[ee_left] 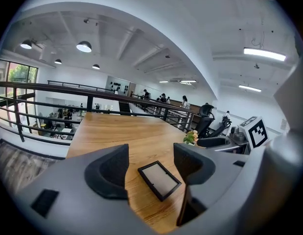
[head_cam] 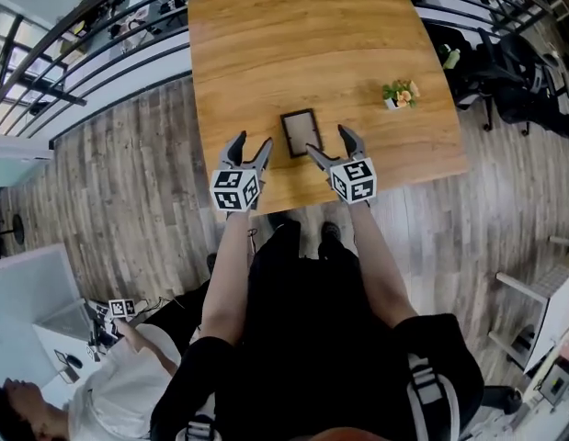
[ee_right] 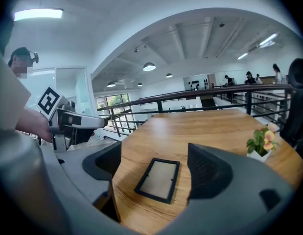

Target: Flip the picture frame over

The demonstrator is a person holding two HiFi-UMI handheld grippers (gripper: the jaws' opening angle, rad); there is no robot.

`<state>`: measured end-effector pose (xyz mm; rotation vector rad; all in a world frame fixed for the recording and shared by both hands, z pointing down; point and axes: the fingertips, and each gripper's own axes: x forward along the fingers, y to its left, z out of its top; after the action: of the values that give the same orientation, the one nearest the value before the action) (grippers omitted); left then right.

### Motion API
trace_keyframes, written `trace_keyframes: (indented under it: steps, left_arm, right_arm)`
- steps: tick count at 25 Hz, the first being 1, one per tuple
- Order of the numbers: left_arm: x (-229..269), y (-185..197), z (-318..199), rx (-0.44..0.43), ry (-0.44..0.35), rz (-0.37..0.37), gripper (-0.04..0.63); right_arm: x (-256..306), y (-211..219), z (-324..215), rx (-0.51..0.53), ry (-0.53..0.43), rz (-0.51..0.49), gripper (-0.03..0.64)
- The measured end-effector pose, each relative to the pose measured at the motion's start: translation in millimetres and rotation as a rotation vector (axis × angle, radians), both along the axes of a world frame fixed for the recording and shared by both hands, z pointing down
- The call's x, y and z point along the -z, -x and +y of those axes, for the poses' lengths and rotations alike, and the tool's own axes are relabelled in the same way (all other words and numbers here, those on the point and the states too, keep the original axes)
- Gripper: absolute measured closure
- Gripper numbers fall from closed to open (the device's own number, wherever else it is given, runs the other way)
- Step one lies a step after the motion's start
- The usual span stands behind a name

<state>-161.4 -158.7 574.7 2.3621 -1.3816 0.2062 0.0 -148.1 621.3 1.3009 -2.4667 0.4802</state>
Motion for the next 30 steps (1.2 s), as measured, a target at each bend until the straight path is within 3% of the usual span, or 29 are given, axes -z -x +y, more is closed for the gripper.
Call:
trace_keyframes:
  steps: [19, 30]
  left_arm:
    - [-34, 11, -27, -0.19, 0.045, 0.009, 0.304]
    - [-54, 6, -31, -0.176, 0.077, 0.008, 0.304]
  right_arm:
    - [-39, 24, 7, -0.162, 0.058, 0.037, 0.196]
    - [-75, -5, 2, -0.208, 0.13, 0.036, 0.215]
